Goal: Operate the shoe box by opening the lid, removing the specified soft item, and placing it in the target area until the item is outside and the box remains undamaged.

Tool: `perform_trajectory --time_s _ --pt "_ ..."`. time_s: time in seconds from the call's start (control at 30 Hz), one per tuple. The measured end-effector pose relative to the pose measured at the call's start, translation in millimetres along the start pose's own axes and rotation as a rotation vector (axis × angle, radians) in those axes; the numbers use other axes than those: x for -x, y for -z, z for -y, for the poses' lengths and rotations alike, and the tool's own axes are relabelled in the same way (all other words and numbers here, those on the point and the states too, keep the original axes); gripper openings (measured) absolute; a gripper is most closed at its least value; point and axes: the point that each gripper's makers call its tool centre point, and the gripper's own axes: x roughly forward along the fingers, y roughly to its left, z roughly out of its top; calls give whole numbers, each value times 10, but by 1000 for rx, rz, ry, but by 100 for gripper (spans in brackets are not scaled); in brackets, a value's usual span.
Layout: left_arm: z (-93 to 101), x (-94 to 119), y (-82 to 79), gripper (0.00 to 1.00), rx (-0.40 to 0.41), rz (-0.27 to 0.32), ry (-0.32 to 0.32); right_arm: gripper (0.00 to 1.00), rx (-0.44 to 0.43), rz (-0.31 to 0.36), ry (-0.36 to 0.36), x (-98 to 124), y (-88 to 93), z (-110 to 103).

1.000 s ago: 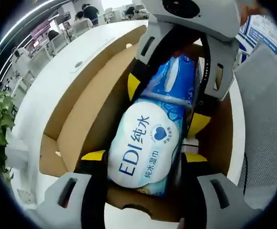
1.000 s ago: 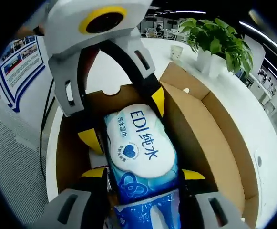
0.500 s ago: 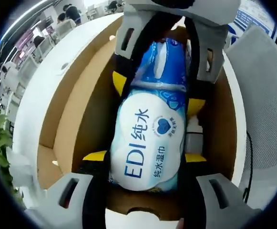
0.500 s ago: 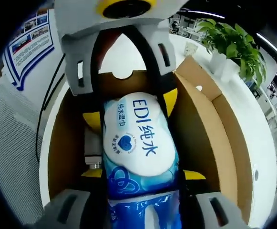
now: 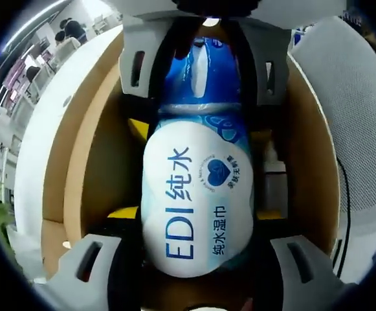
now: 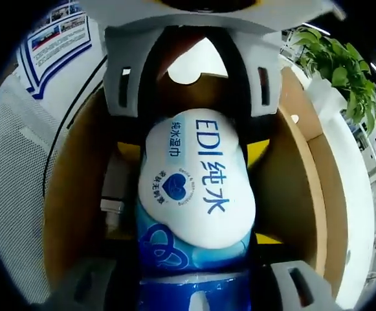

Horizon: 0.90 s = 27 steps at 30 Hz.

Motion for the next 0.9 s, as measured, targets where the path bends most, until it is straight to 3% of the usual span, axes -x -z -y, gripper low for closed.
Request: perform_trajectory --time_s 0.53,0.73,0.9 --pt "31 -95 -8 67 -15 24 81 67 1 -23 -84 -77 -26 -5" --pt "32 -96 -31 67 -18 52 79 66 -13 -46 -88 -75 -15 -8" --pt "24 -68 -74 68 -54 102 47 62 -20 13 -60 -45 -32 6"
